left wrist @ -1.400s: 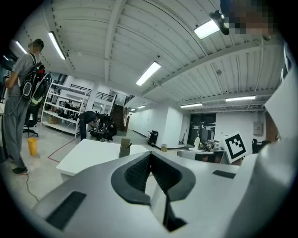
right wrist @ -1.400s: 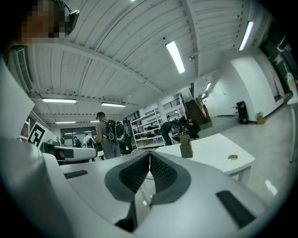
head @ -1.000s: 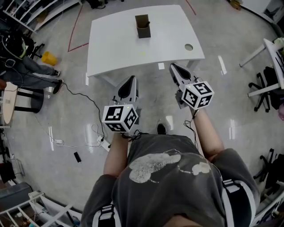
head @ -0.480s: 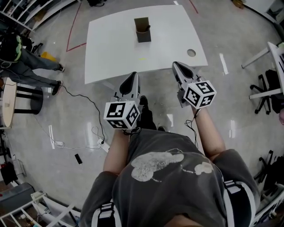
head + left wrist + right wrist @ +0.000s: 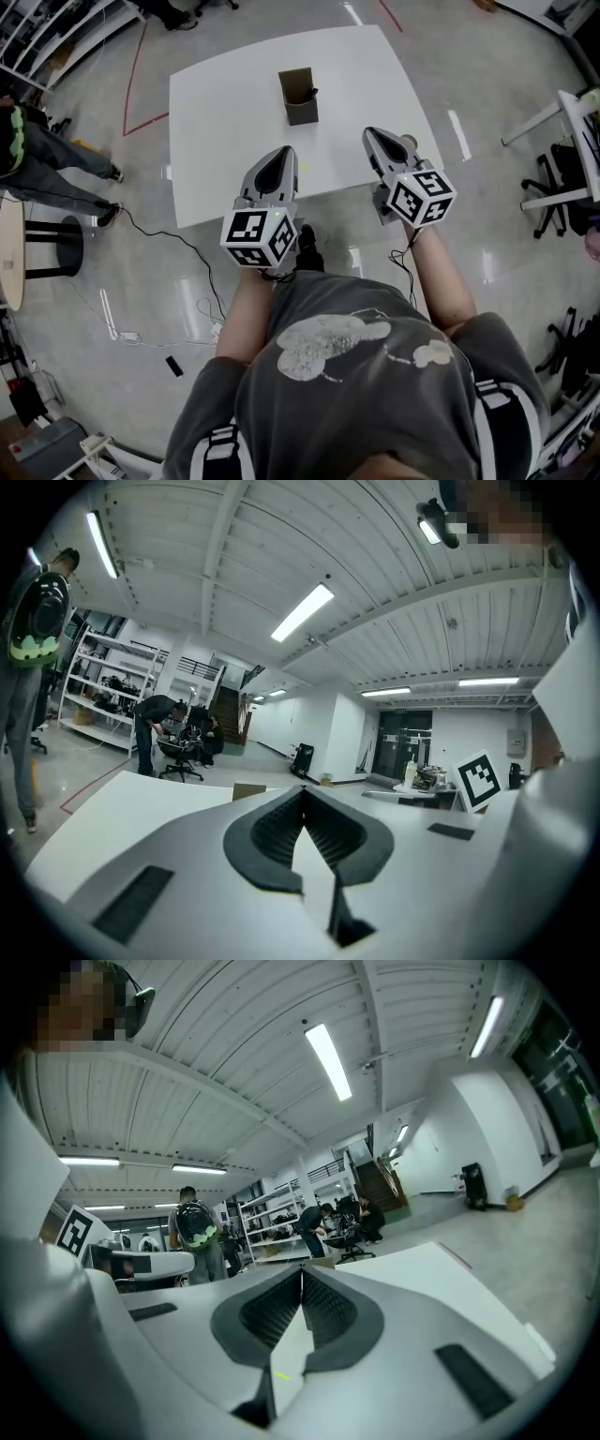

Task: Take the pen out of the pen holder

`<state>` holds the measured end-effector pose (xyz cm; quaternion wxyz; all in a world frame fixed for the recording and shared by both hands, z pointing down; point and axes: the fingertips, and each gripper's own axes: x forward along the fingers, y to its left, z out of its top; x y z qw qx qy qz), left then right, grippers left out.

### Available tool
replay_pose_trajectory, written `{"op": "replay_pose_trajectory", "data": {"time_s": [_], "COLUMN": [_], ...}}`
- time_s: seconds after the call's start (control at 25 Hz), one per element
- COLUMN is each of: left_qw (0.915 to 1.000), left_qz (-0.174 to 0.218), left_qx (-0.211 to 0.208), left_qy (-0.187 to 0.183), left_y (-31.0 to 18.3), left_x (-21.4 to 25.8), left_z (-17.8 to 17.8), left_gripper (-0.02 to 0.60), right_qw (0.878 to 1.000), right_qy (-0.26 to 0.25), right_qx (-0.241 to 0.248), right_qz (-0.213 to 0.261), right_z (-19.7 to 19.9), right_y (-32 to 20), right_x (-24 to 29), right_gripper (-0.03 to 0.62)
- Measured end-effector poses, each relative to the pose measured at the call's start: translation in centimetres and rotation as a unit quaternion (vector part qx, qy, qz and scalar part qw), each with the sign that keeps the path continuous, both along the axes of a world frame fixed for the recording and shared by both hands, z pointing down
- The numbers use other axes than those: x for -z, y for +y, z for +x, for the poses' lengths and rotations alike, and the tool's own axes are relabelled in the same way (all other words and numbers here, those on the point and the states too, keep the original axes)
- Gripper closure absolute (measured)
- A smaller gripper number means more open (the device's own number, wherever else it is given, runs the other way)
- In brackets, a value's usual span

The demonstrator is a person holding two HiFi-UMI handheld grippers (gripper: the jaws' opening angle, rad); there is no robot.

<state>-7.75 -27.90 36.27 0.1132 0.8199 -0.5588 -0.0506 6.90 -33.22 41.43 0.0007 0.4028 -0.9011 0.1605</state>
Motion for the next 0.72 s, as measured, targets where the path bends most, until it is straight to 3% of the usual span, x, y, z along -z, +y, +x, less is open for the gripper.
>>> {"op": "replay_pose_trajectory", "data": {"time_s": [0.48, 0.56, 0.72], "left_qw": [0.9993, 0.9990, 0.9982], "left_qz": [-0.017, -0.022, -0.036], "left_qx": [-0.032, -0.038, -0.048], "left_qy": [0.005, 0.004, 0.004], "left_y": [-10.9, -12.4, -14.5], "left_x": [-0.9, -1.5, -2.8], "left_z": [-5.3, -5.8, -6.6], "left_gripper": [0.574, 0.574, 0.574], "right_qw": [1.000, 0.999, 0.998], "right_qy": [0.011, 0.014, 0.036], "right_qx": [-0.027, -0.024, -0.026], "right_qz": [-0.007, -0.020, -0.050], "right_z": [-6.0, -7.0, -8.4], "right_y": [-10.0, -11.2, -12.9], "right_x": [-1.2, -2.4, -5.2], "right_gripper": [0.585, 0.494, 0.441]}}
